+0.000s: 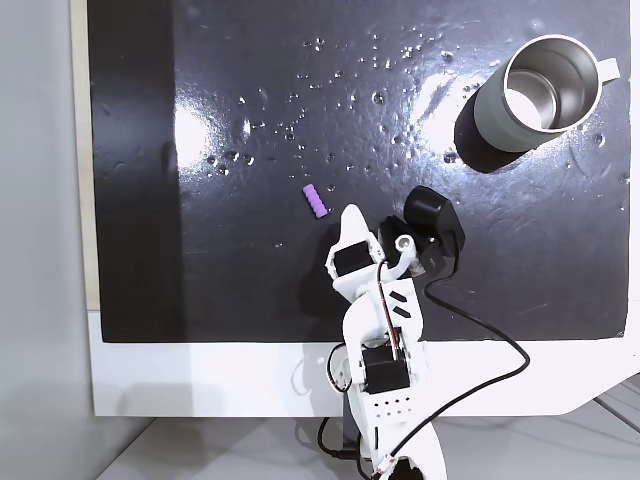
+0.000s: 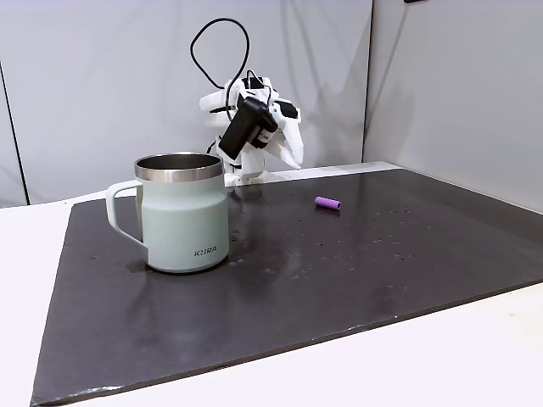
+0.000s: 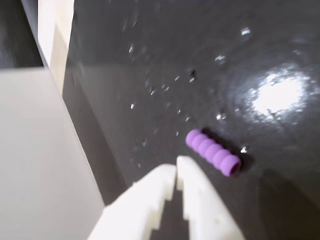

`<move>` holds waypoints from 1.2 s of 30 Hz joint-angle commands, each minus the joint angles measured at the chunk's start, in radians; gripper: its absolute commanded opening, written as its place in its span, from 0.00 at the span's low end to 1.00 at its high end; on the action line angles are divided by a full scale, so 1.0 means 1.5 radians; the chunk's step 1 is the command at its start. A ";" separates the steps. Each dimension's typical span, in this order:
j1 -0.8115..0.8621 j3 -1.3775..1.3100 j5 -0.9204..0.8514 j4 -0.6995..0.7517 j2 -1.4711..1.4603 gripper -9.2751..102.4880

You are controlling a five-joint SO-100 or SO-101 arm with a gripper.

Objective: Grasp a pengrip and put it in the cup.

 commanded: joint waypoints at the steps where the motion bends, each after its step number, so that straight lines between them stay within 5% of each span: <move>1: -0.048 -0.072 -0.105 0.018 -0.013 0.08; 17: -0.024 -0.334 -0.419 0.024 -0.552 0.08; 29: -0.031 -0.542 -0.551 -0.016 -0.904 0.09; 36: -0.071 -0.525 -0.580 -0.018 -0.910 0.27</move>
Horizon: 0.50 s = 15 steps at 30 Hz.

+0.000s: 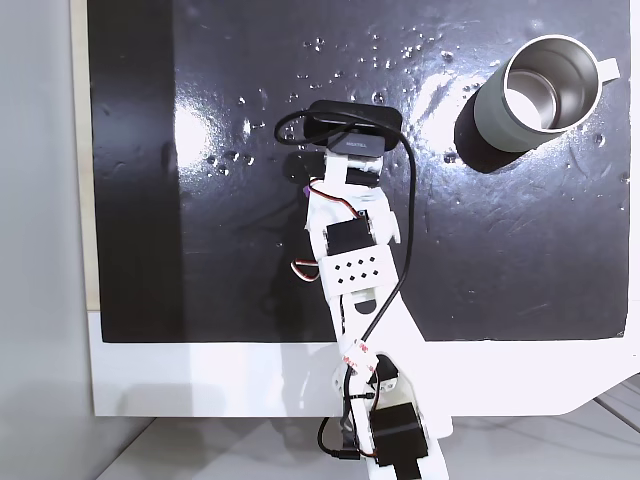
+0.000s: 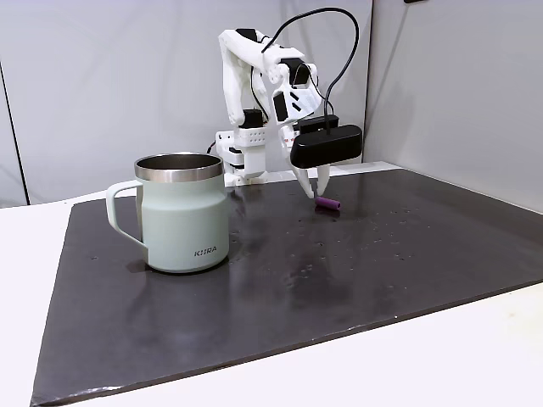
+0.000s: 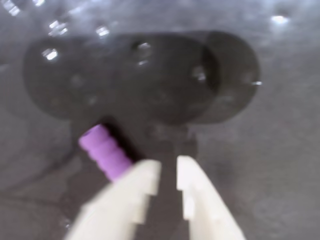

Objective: Grasp a pengrip and put it in the cup.

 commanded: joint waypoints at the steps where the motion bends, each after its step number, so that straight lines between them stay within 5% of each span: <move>1: -0.024 -0.026 -0.016 -0.016 0.006 0.31; 15: -0.051 -0.027 -0.101 -0.006 -0.080 0.34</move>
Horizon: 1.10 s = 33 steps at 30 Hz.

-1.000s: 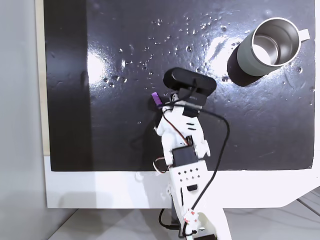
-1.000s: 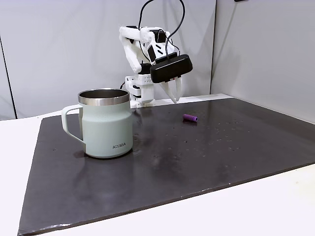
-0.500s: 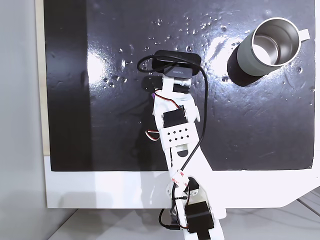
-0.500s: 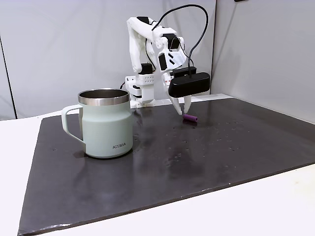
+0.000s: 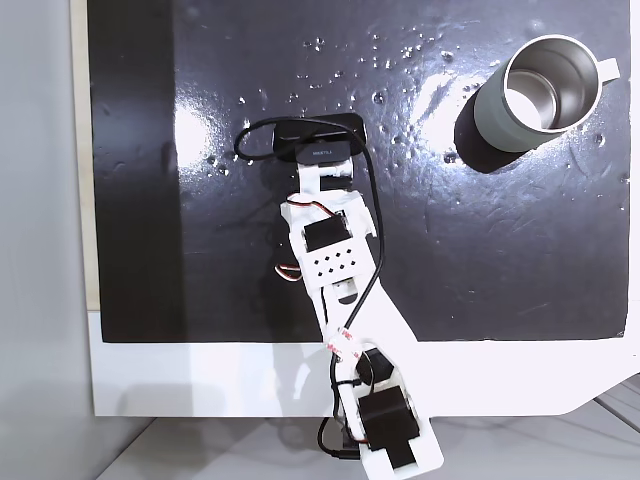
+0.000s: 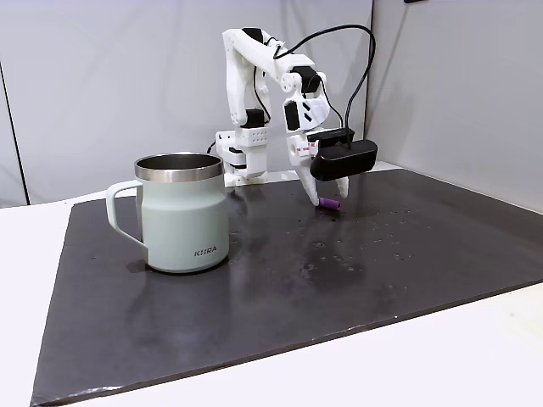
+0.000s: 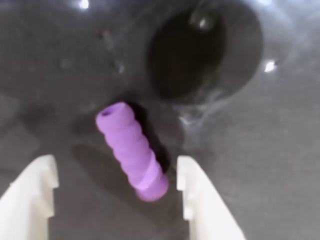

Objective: Grasp a pengrip and put it in the cup.

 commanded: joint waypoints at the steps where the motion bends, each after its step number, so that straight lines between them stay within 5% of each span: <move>1: 0.001 -0.031 -0.031 -0.006 -0.018 0.33; 20: 0.011 -0.045 -0.003 -0.043 -0.069 0.08; 33: 0.183 -0.155 -0.033 0.294 0.311 0.08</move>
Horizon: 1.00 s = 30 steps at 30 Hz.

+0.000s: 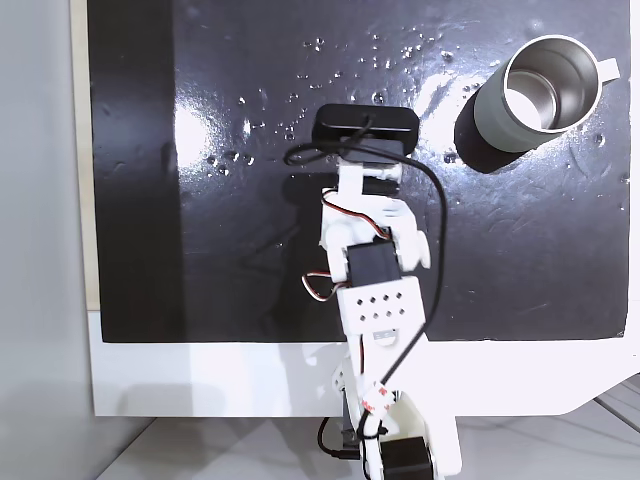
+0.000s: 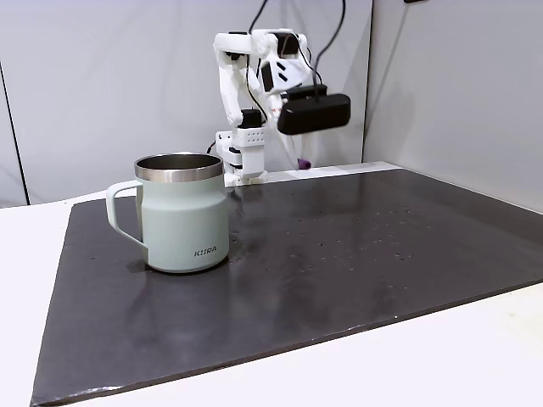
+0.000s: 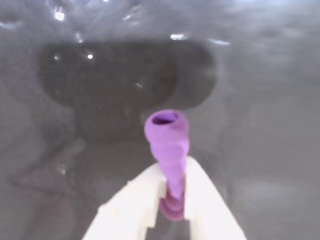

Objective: Grasp a pengrip and put it in the cup.

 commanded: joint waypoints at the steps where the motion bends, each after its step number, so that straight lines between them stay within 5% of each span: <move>1: 0.080 -0.069 -0.048 0.047 0.087 0.08; 13: 0.298 -0.312 -0.138 0.045 -0.045 0.08; 30: 0.386 -0.458 -0.210 -0.183 -0.245 0.08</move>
